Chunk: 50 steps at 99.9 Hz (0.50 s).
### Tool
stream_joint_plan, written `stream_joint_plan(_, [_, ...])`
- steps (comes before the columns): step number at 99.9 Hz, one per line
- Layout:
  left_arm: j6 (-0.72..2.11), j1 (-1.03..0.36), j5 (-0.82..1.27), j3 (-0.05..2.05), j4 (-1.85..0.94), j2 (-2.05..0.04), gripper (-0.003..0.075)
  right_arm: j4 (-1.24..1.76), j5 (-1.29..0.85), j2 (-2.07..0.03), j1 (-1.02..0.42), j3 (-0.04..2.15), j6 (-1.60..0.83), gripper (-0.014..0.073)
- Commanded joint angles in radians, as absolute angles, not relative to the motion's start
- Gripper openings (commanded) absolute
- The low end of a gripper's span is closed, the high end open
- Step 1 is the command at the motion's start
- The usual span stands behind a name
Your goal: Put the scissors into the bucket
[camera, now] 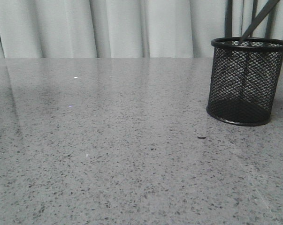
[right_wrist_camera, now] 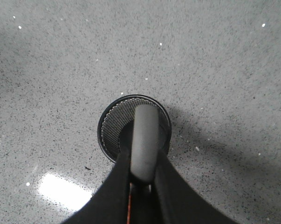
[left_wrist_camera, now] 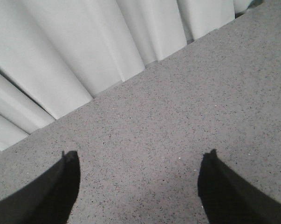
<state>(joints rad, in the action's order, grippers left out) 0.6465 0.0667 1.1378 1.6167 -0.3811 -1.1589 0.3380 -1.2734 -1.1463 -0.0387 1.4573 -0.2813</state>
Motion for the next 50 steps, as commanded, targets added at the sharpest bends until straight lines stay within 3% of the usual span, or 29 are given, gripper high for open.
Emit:
stream_joint_plan(1, [0.631,0.070,1.081,1.649,-0.419,-1.141,0.0492,0.350,-1.273,-1.164,-0.037,1.488,-0.282,-0.0049])
stream_joint_plan(50, [0.631,0.070,1.080,1.649,-0.422,-1.141,0.0492,0.342,-1.273,-1.313,-0.087,1.486,-0.282,-0.0048])
